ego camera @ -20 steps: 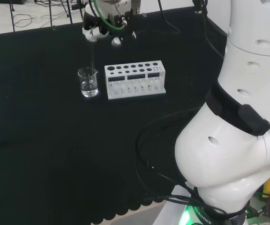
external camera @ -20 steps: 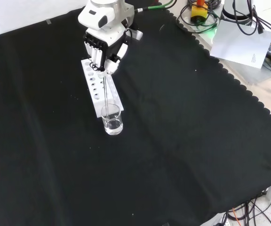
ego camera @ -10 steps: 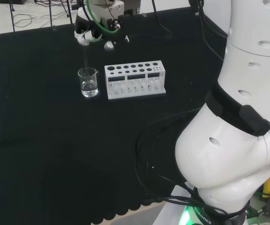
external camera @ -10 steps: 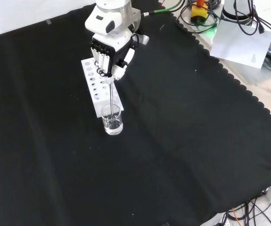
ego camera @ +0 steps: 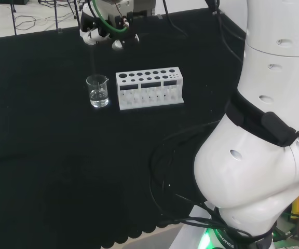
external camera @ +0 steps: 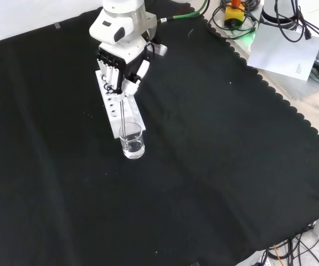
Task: Stir in the beaker to the left of the white test tube rack with the glass rod.
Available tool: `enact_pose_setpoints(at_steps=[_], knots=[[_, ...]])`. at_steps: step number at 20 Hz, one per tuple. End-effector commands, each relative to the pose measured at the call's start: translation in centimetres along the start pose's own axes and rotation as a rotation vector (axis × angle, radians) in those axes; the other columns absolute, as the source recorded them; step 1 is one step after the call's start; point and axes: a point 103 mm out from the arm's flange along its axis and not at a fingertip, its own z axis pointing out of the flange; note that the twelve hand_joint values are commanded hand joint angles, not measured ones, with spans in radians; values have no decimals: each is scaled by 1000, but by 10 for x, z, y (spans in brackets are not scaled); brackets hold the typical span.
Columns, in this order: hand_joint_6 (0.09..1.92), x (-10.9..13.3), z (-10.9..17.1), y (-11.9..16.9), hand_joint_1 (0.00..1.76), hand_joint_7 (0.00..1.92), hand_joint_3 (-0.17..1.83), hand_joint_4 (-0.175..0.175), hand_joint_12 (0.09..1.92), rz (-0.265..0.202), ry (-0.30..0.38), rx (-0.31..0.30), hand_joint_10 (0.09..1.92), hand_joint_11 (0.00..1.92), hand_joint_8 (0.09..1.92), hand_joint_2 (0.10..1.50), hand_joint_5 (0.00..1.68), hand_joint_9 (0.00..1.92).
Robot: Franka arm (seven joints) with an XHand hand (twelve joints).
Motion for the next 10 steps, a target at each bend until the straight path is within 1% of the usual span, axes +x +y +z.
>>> enact_pose_setpoints(at_steps=[1, 3, 5, 8, 10], knots=[[381, -19, -1, -21, 1319, 1285, -175, -175, 744, 37, -5, 3, 801, 1573, 782, 1079, 1243, 1561], [381, -21, -5, -29, 1319, 1285, -175, -175, 744, 51, -10, 1, 801, 1573, 783, 1079, 1243, 1561], [382, -18, -6, -35, 1319, 1285, -175, -175, 744, 51, -10, 2, 801, 1573, 783, 1079, 1242, 1561], [383, -10, -1, -41, 1319, 1285, -175, -175, 744, 40, -4, 10, 801, 1573, 783, 1079, 1242, 1561], [384, -1, 3, -43, 1319, 1285, -175, -175, 744, 24, 0, 19, 801, 1573, 784, 1079, 1242, 1561]])
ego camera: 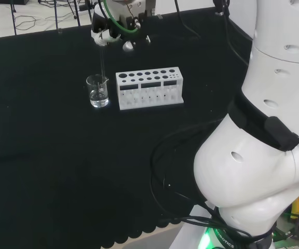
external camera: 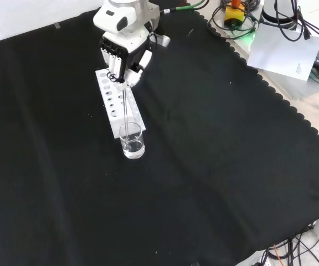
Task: Stir in the beaker to the left of the white test tube rack with the glass rod.
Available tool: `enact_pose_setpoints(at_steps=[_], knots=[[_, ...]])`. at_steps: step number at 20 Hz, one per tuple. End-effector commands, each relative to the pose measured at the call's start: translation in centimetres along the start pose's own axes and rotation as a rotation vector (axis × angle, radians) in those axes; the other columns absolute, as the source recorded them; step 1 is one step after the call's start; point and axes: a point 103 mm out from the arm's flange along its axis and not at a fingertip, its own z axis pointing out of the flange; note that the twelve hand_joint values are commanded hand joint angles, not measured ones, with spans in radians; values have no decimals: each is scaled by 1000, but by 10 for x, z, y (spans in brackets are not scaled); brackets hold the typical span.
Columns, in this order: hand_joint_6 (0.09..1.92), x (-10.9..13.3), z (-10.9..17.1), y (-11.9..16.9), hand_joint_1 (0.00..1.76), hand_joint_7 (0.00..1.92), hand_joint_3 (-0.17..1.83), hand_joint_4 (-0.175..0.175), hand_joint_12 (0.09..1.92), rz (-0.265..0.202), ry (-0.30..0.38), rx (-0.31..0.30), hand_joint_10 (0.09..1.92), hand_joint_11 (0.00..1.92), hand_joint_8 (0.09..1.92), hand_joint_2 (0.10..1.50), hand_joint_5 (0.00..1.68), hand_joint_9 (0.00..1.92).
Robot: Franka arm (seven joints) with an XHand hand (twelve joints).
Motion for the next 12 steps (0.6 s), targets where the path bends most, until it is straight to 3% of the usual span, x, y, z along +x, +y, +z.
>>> enact_pose_setpoints(at_steps=[1, 7, 12], knots=[[384, 17, 6, -9, 1319, 1285, -175, -175, 744, -24, 11, 8, 801, 1573, 784, 1079, 1241, 1561], [385, 39, 5, 4, 1319, 1284, -175, -175, 745, -66, 11, 1, 801, 1573, 785, 1080, 1240, 1561], [386, 32, 5, 16, 1319, 1284, -175, -175, 745, -58, 0, -1, 801, 1572, 786, 1080, 1240, 1561]])
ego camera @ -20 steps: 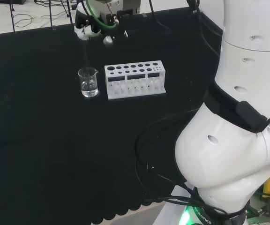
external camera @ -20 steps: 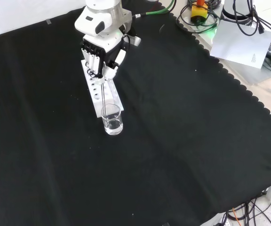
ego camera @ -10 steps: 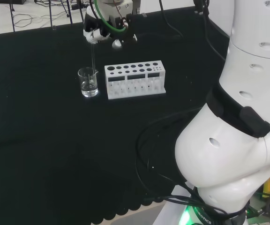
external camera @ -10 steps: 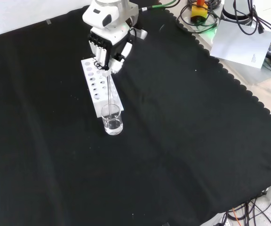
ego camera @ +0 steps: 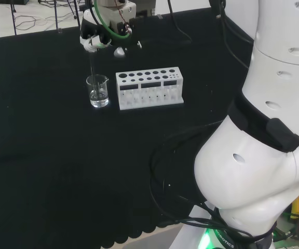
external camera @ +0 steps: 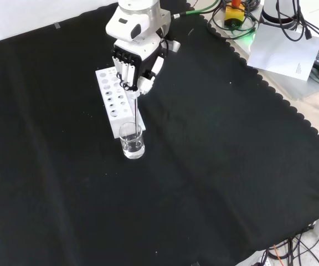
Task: Stir in the beaker to the left of the white test tube rack with the glass rod.
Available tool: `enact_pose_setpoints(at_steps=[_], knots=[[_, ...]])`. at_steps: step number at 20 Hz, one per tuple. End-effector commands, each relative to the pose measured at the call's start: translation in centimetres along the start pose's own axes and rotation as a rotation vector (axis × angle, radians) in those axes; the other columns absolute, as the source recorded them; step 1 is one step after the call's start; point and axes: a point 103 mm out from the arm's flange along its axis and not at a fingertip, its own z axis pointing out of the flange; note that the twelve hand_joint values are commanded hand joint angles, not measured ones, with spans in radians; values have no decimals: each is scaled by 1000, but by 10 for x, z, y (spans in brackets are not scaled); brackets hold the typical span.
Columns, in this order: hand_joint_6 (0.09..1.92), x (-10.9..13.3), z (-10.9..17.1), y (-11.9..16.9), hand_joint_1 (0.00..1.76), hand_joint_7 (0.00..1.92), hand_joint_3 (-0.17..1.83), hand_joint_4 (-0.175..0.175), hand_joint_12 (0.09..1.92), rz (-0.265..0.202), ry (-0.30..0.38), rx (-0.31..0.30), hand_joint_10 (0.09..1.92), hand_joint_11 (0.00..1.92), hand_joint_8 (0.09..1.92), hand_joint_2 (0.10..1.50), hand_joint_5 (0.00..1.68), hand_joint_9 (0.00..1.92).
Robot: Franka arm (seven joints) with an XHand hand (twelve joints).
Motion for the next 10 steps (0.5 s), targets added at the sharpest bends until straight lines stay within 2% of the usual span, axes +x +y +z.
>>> enact_pose_setpoints(at_steps=[1, 5, 10], knots=[[387, -13, 0, 12, 1319, 1283, -175, -175, 745, 9, -8, -2, 801, 1573, 786, 1080, 1240, 1561], [388, -29, -2, 11, 1319, 1283, -175, -175, 745, 26, 5, -2, 801, 1573, 786, 1080, 1239, 1561], [390, -41, 2, -6, 1319, 1283, -175, -175, 746, 56, 2, 10, 801, 1573, 787, 1080, 1238, 1561]])
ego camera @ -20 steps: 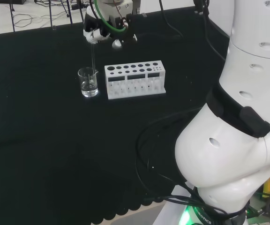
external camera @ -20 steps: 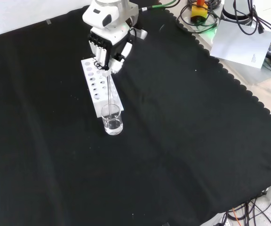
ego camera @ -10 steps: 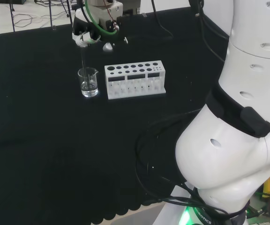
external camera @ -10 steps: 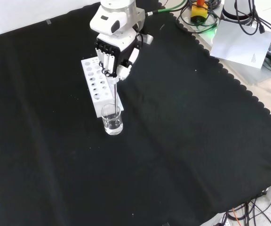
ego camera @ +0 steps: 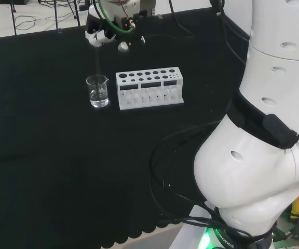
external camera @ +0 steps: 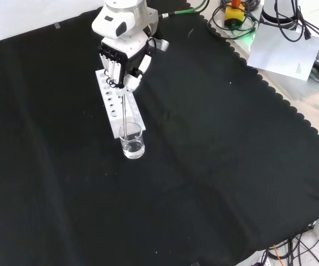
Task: Stir in the beaker to the left of the white test tube rack with the glass rod.
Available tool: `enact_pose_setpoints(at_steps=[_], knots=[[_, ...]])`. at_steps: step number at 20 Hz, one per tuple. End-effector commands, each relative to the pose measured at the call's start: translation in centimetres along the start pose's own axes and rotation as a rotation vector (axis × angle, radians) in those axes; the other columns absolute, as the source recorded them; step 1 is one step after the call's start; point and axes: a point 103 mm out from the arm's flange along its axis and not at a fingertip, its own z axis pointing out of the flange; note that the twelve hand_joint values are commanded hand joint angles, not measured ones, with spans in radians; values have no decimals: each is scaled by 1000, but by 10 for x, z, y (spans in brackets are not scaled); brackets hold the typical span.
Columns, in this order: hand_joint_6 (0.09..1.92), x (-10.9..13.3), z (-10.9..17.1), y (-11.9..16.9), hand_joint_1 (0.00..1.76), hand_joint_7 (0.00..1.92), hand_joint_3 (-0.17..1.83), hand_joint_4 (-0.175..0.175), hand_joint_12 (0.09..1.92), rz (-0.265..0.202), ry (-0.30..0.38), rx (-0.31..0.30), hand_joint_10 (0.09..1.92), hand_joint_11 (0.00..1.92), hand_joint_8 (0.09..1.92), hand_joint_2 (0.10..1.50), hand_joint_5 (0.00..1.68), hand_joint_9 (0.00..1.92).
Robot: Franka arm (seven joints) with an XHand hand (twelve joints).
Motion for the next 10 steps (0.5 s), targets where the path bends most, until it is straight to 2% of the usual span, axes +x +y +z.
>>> enact_pose_setpoints(at_steps=[1, 4, 6, 10], knots=[[390, -7, 5, -15, 1319, 1283, -175, -175, 746, 18, -2, 14, 801, 1573, 787, 1080, 1238, 1561], [391, 3, 8, -17, 1319, 1283, -175, -175, 746, 3, 9, 19, 801, 1573, 788, 1080, 1238, 1561], [391, 13, 5, -15, 1319, 1282, -175, -175, 746, -29, 0, 10, 801, 1572, 788, 1080, 1237, 1561], [392, 24, 3, -11, 1319, 1282, -175, -175, 747, -40, -18, 20, 801, 1572, 788, 1081, 1237, 1561]])
